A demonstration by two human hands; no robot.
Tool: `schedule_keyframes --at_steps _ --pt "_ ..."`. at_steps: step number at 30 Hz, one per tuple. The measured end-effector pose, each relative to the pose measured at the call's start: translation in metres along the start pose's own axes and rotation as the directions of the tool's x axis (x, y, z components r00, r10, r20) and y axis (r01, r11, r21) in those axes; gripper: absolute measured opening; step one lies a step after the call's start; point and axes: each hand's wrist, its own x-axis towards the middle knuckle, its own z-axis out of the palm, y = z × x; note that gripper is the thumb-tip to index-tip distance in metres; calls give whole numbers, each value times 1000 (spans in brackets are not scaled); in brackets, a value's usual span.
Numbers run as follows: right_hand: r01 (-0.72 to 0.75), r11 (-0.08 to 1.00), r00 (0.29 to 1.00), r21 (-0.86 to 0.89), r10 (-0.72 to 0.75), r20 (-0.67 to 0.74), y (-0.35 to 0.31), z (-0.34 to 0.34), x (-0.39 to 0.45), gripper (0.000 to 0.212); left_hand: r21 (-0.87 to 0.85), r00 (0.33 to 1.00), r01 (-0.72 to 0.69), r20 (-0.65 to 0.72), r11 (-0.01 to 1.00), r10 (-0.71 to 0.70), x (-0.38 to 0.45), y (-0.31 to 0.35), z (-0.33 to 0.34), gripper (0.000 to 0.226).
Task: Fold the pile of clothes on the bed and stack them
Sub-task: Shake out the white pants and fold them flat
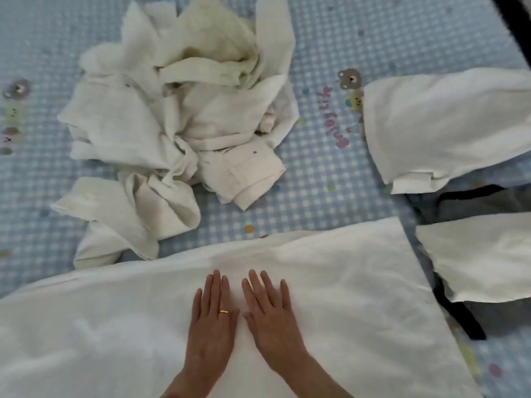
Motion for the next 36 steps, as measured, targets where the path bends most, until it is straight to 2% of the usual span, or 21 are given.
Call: schedule_keyframes --at_steps 2,4,6,8,9,10,11,13,14,15,16,17,19,20,21,24,27,29,33,34,36 --pt "151 983 986 -101 -142 91 -4 19 30 54 48 998 51 17 998 -52 -5 -43 2 64" --pt "145 967 986 -211 -125 107 24 17 59 55 95 997 51 50 994 -56 -4 -78 5 64" --pt "-64 959 997 -274 74 23 67 7 82 56 135 995 86 39 987 -92 1 -115 3 65" --pt "-361 911 933 -198 353 -74 100 -16 94 58 143 981 196 -21 970 -195 9 -152 -4 69" --pt "-461 873 887 -161 447 -117 99 -23 98 60 131 967 254 -45 958 -250 10 -168 -8 70" --pt "-473 871 877 -132 451 -166 84 -25 100 63 114 958 286 -59 951 -281 9 -182 -12 70" --pt "-377 917 918 -130 351 -185 60 -21 99 63 98 958 285 -62 954 -280 6 -192 -13 69" --pt "90 982 994 -166 -98 -45 3 3 86 59 98 980 197 -46 975 -194 -6 -204 -9 66" --pt "307 932 952 -195 -297 77 -18 14 80 57 114 989 147 -25 983 -145 -14 -212 -6 65" --pt "404 888 911 -219 -368 185 -30 17 81 56 129 993 115 4 985 -117 -24 -224 -5 64" --pt "380 896 914 -228 -326 241 -36 18 88 57 146 992 118 24 982 -123 -35 -240 -6 64" --pt "248 930 952 -273 -183 244 -38 19 94 58 166 987 153 24 974 -159 -46 -259 -9 64" --pt "-74 949 987 -305 113 114 -52 16 98 56 182 960 274 5 944 -280 -67 -298 -24 68" --pt "-126 954 989 -274 143 41 -71 16 95 54 158 939 341 -4 927 -345 -79 -315 -34 71" --pt "-81 975 997 -207 77 -27 -101 19 89 53 130 916 399 -9 908 -401 -91 -330 -44 73" --pt "258 966 965 -10 -257 47 -208 40 73 54 48 855 518 -67 854 -515 -121 -361 -69 72" --pt "305 952 944 -25 -299 142 -280 66 94 58 -98 730 670 -96 736 -677 -155 -397 -78 79" --pt "267 957 946 -115 -237 222 -293 84 109 60 -305 632 742 24 596 -775 -169 -421 -75 81" --pt "260 949 926 -179 -192 326 -291 105 123 64 -659 560 686 208 309 -802 -169 -446 -75 48" --pt "236 957 930 -170 -172 324 -294 106 123 65 -711 527 670 256 211 -811 -169 -448 -75 43" --pt "182 977 954 -109 -149 258 -306 110 114 66 -831 501 550 405 -80 -765 -173 -451 -71 38"
